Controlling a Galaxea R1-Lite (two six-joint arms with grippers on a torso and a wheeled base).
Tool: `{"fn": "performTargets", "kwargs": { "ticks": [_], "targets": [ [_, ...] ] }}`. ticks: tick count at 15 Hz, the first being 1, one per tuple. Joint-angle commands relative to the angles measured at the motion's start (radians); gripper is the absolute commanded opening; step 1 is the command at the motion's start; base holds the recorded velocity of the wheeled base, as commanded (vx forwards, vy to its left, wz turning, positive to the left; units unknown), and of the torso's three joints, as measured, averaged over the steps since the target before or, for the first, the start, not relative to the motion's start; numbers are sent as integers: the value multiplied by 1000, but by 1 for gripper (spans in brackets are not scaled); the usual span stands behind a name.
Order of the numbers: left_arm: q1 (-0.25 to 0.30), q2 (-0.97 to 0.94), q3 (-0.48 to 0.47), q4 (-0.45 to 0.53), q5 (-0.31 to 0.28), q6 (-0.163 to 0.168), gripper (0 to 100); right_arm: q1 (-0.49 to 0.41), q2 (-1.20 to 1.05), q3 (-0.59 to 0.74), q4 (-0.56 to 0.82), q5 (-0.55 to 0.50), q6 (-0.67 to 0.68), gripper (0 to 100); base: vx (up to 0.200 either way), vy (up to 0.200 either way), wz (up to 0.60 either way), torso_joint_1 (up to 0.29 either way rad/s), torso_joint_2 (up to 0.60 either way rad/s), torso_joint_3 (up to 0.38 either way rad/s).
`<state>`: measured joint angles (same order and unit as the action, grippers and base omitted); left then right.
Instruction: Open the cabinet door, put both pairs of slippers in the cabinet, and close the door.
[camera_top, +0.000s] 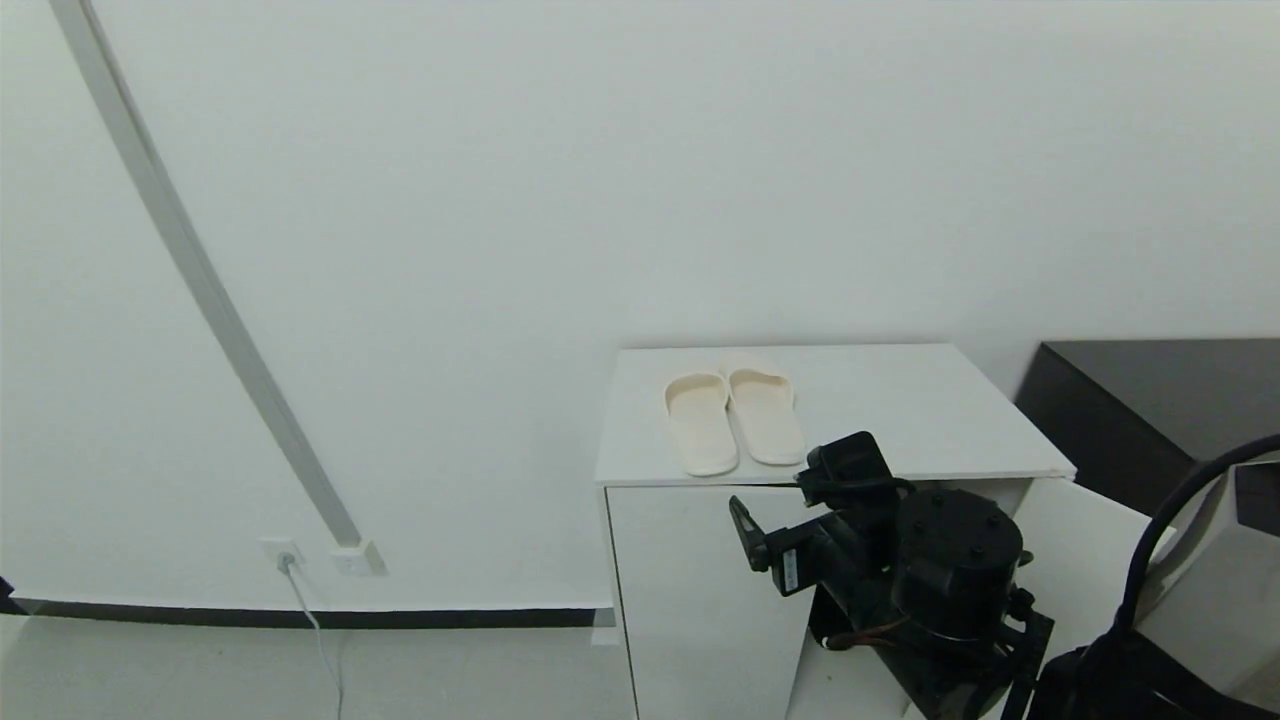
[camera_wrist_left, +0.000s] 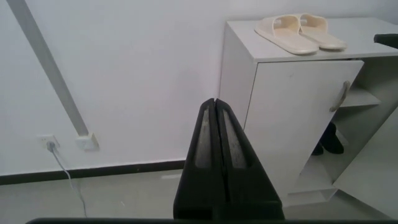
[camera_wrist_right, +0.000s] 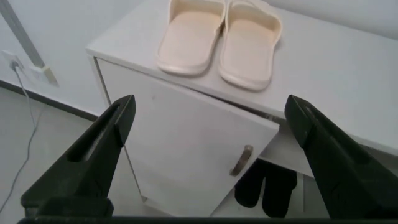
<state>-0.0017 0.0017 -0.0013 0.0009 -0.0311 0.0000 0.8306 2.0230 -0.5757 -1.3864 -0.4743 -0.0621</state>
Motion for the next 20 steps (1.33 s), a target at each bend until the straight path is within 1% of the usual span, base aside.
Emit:
{"fn": "performTargets", "kwargs": {
  "ticks": [1, 5, 7, 8, 10, 12, 13, 14, 15, 20],
  "targets": [
    [0, 1, 0, -1, 0, 0, 0, -2, 3, 1, -8, 9, -1, 100, 0, 0, 0, 0, 0, 0],
    [0, 1, 0, 1, 0, 0, 0, -16, 2, -19, -10, 5, -31, 100, 0, 0, 0, 0, 0, 0],
    [0, 0, 0, -1, 0, 0, 0, -18, -4, -62, 52, -47, -33, 100, 0, 0, 0, 0, 0, 0],
    [0, 1, 0, -1, 0, 2, 0, -18, -26, -101, 153, -84, -8, 100, 0, 0, 0, 0, 0, 0],
    [0, 0, 0, -1, 0, 2, 0, -22, -59, -156, 287, -95, 54, 100, 0, 0, 0, 0, 0, 0],
    [0, 1, 0, 1, -1, 3, 0, -36, -102, -213, 480, -115, 154, 100, 0, 0, 0, 0, 0, 0],
    [0, 1, 0, 1, -1, 3, 0, -38, -118, -228, 538, -116, 188, 100, 0, 0, 0, 0, 0, 0],
    [0, 1, 0, 1, -1, 3, 0, -41, -153, -257, 670, -116, 254, 100, 0, 0, 0, 0, 0, 0],
    [0, 0, 0, 1, -3, 6, 0, -41, -167, -266, 710, -118, 278, 100, 200, 0, 0, 7, 7, -2],
    [0, 1, 0, 1, -4, 8, 0, -41, -153, -253, 711, -119, 288, 100, 200, 0, 0, 0, 2, 4]
  ]
}}
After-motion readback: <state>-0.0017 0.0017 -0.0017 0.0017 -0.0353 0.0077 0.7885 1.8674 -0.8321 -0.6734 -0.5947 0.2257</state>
